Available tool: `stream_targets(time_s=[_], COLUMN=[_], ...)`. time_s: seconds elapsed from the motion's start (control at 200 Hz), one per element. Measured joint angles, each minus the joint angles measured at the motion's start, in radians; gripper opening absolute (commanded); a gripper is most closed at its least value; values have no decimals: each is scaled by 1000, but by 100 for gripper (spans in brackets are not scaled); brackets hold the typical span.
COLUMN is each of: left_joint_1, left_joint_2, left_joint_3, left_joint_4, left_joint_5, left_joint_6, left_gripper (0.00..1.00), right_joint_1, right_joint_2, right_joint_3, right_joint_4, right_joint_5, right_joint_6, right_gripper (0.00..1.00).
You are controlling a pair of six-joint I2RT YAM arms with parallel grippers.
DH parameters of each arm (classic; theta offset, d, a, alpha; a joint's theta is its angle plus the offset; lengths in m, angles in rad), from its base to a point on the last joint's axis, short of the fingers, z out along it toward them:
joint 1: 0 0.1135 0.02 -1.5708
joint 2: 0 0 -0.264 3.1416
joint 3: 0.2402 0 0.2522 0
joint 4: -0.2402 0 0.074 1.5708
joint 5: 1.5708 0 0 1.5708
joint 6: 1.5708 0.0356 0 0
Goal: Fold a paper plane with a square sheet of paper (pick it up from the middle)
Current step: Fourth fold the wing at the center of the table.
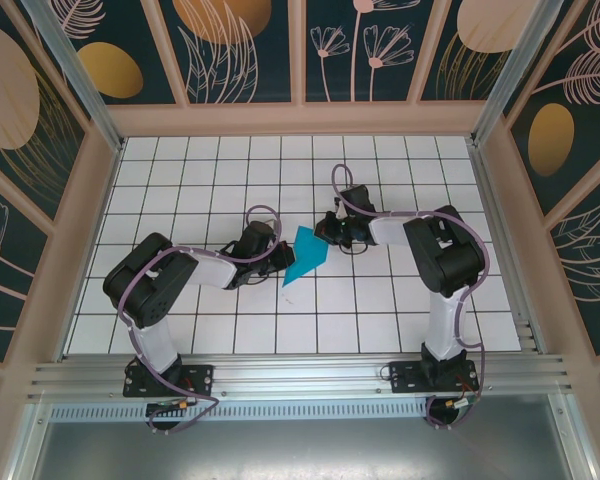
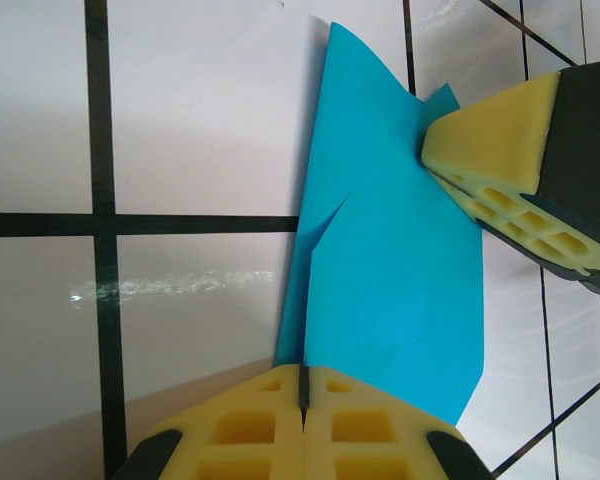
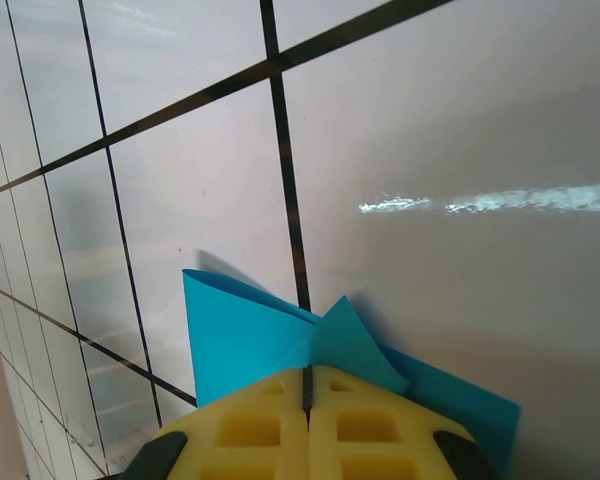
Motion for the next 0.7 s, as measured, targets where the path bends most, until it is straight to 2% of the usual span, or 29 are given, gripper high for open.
stream_targets(time_s=[0.701], left_joint_1=[0], left_joint_2=[-1], left_joint_3=[-11], left_joint_4=[19], left_joint_5=[-1], left_joint_6=[0], left_gripper=[0], right_joint_1=[-12], right_joint_2=[-41], right_joint_3=[-14], right_joint_4=[-42], right_joint_5=[1], right_joint_6=[-11], right_gripper=[7])
